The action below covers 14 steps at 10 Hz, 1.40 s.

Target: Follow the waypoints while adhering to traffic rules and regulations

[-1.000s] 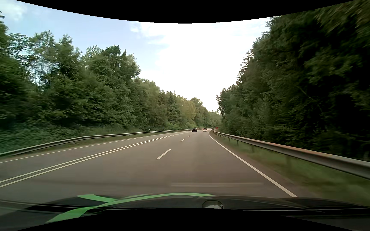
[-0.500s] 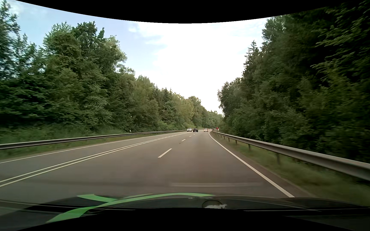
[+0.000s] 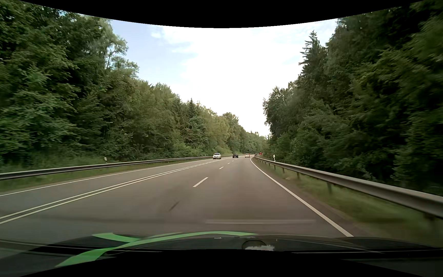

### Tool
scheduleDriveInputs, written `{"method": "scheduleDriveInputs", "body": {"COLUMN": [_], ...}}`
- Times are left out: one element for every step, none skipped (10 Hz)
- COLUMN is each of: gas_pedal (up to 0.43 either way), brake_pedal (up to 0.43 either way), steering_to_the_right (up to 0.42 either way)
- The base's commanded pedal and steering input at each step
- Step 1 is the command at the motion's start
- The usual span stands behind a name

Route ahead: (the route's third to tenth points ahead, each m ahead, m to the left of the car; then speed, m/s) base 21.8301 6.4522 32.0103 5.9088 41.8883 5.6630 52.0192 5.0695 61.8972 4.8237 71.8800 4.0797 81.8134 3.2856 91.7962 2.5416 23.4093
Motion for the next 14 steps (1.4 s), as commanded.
{"method": "scheduleDriveInputs", "body": {"gas_pedal": [0.378, 0.378, 0.378, 0.39, 0.39, 0.39, 0.39, 0.378, 0.378, 0.37, 0.358, 0.358, 0.358, 0.358], "brake_pedal": [0.0, 0.0, 0.0, 0.0, 0.0, 0.0, 0.0, 0.0, 0.0, 0.0, 0.0, 0.0, 0.0, 0.0], "steering_to_the_right": [0.003, 0.003, 0.004, 0.004, 0.003, 0.004, 0.004, 0.005, 0.005, 0.005, 0.005, 0.005, 0.005, 0.005]}}
